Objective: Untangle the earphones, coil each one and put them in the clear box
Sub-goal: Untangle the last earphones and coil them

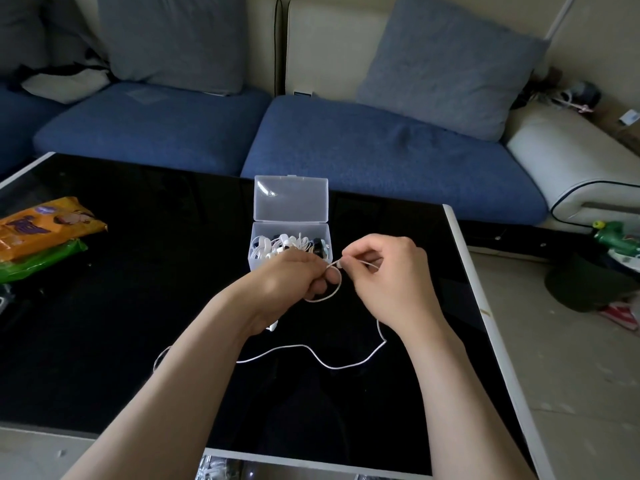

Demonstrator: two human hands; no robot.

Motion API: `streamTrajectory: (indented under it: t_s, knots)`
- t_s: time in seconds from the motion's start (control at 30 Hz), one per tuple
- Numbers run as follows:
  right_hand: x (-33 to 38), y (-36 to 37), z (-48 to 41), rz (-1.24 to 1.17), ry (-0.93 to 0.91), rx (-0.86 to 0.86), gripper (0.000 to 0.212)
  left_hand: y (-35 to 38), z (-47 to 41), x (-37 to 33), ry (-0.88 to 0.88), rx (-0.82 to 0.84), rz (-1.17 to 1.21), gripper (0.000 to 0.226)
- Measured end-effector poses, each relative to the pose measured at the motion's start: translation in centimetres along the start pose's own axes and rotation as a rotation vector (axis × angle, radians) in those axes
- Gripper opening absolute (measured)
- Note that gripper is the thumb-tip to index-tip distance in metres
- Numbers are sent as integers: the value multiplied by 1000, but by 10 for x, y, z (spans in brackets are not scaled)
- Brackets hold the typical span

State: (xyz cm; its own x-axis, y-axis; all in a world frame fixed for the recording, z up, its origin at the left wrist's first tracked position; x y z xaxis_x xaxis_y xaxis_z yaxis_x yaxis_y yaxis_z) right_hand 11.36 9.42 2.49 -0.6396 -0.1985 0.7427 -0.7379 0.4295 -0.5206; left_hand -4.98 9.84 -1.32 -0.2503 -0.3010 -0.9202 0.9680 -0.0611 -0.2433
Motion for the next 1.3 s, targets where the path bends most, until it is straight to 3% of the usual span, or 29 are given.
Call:
streamTrajectory:
  t_s: [0.23,0.4,0.57,0.67,0.77,0.87,0.93,1.1,1.3]
  knots:
    - [-22,2,1,73,256,19,18,1,5,-11,-21,113,321,28]
    - [-20,15,18,195,306,323,26,-15,-2,-12,-52,-114,531,27]
    - [16,28,33,-20,295,619,19,-29,-2,-12,132,-345,260,23]
    - [29,22,29,-163,282,557,18,-28,-5,-10,231,-355,99,19]
    - [34,10,16,-310,255,341,21,-21,-6,-8,301,-265,-96,19]
    - [22,-4,2,-366,271,66,29,-8,-3,-9,286,-98,-85,27]
    - [9,-7,0,-409,368,-15,31,-3,1,-13,281,-21,-24,29]
    - [-10,-3,1,-197,387,-39,34,6,7,-17,208,119,144,34]
    - [-20,4,3,-44,423,89,39,6,8,-21,169,97,308,32]
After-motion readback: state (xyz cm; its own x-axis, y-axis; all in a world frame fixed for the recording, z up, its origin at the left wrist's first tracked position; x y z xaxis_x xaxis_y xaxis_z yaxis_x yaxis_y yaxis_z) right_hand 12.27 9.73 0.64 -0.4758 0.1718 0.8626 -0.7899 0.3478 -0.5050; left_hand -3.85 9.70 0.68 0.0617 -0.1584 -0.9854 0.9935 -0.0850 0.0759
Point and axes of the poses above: each hand's wrist, its own z-axis away from the middle knuckle, its own y-axis out of the palm, x = y × z, the point moved 6 cm from there along -z, towards the middle knuckle, and after that the axes turned 15 degrees about -x, right-handed, at the moved point
